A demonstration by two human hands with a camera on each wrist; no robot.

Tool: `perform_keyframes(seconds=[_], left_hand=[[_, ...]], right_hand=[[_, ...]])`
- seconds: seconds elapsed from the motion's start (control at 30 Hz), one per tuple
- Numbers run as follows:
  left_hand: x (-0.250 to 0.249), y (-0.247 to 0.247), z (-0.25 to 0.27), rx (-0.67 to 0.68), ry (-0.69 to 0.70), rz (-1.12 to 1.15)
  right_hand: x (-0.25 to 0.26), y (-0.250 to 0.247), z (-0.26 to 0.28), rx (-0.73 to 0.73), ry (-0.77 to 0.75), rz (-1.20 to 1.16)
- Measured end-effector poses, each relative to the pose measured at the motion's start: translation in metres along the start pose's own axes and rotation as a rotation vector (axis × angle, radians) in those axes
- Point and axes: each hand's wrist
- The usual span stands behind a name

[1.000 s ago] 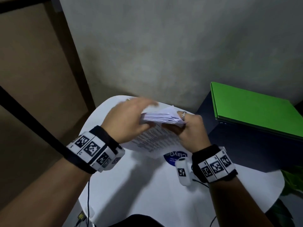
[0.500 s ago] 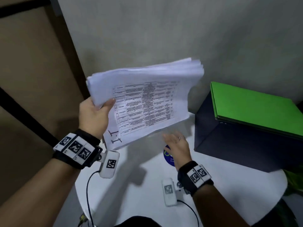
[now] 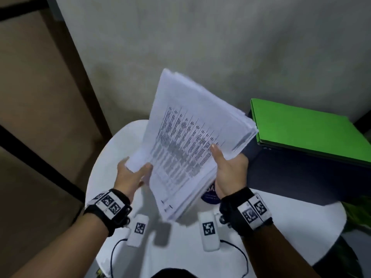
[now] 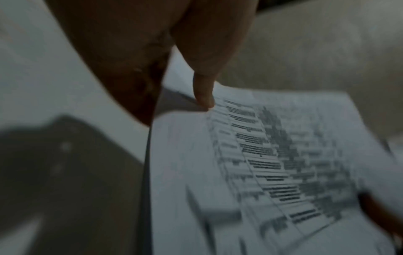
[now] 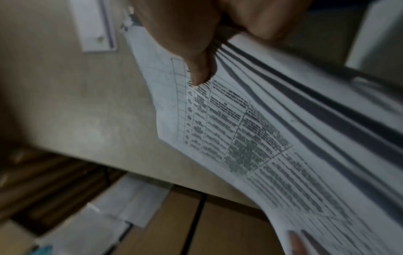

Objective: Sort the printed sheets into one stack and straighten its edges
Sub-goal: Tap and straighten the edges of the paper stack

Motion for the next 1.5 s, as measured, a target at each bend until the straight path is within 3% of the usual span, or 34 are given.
perform_keyframes(seconds=[0.07, 0.13, 0.2, 0.27, 0.43, 0.57, 0.67, 0.77, 1.0, 1.1, 1.37, 1.5], left_hand=[[-0.010, -0.003, -0.012, 0.035, 0.190, -0.207], [-0.030, 0.001, -0.021, 0.263, 0.329, -0.200], [-0.046, 0.007, -0.018, 0.518, 0.295, -0.070], [-0.052, 0.009, -0.014, 0.618, 0.232, -0.022], [-0.057, 0.025, 0.007, 0.305, 0.429, -0.110], [-0.043, 0.031, 0.033, 0.239, 0.615, -0.143], [-0.017, 0.023, 0.035, 0.395, 0.565, -0.164], [-0.012, 0.024, 0.038, 0.398, 0.579, -0.109], [-0.029, 0.044, 0.040, 0.252, 0.665, 0.032], [-0.032, 0.049, 0.039, 0.130, 0.645, 0.106], [-0.047, 0.059, 0.038, 0.000, 0.662, 0.105], [-0.050, 0.058, 0.035, -0.026, 0.681, 0.071]], right_hand=[[0.001, -0.018, 0.004, 0.097, -0.044, 0.170], [-0.002, -0.037, 0.005, 0.191, -0.039, 0.259], [-0.001, -0.051, 0.006, 0.261, -0.021, 0.283], [-0.001, -0.058, 0.003, 0.270, -0.018, 0.308], [-0.003, -0.062, 0.000, 0.168, -0.011, 0.304], [-0.006, -0.063, 0.009, 0.080, -0.063, 0.272], [-0.020, -0.065, 0.025, 0.128, 0.025, 0.334], [-0.025, -0.063, 0.029, 0.121, 0.016, 0.321], [-0.004, -0.041, 0.029, -0.039, -0.123, 0.102], [0.003, -0.036, 0.027, -0.094, -0.196, 0.127], [0.014, -0.028, 0.024, -0.186, -0.266, 0.159], [0.015, -0.024, 0.026, -0.161, -0.298, 0.206]])
Point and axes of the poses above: each hand's wrist, its own z-axis away from the middle knuckle, its own y-axis out of the palm, x = y × z, and after that the axes turned 2 degrees about x, right-handed
